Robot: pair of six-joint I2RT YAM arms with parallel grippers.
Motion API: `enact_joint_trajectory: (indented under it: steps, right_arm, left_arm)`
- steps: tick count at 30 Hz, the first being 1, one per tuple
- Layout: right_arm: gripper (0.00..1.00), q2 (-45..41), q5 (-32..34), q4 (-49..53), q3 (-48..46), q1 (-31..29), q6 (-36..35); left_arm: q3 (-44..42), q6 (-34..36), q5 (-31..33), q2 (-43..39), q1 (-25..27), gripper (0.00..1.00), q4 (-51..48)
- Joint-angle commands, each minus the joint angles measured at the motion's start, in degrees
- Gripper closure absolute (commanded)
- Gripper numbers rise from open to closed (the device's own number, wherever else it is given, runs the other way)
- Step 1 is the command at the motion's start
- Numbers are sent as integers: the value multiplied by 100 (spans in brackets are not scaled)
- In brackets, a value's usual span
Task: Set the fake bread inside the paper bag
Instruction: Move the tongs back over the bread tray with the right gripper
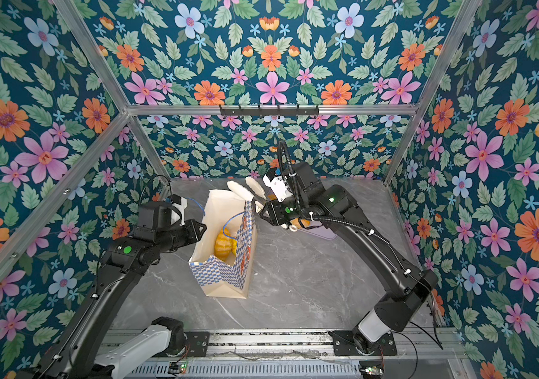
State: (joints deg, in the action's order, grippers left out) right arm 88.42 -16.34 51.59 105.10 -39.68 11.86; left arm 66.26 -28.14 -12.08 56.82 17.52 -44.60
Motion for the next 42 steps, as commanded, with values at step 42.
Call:
enact_joint_trajectory:
  steps: [42]
  right_arm:
    - [55,-612,-252,-62,-3054,2035,1080]
  left_arm:
    - [-180,-34,3,-49,-10,77,258]
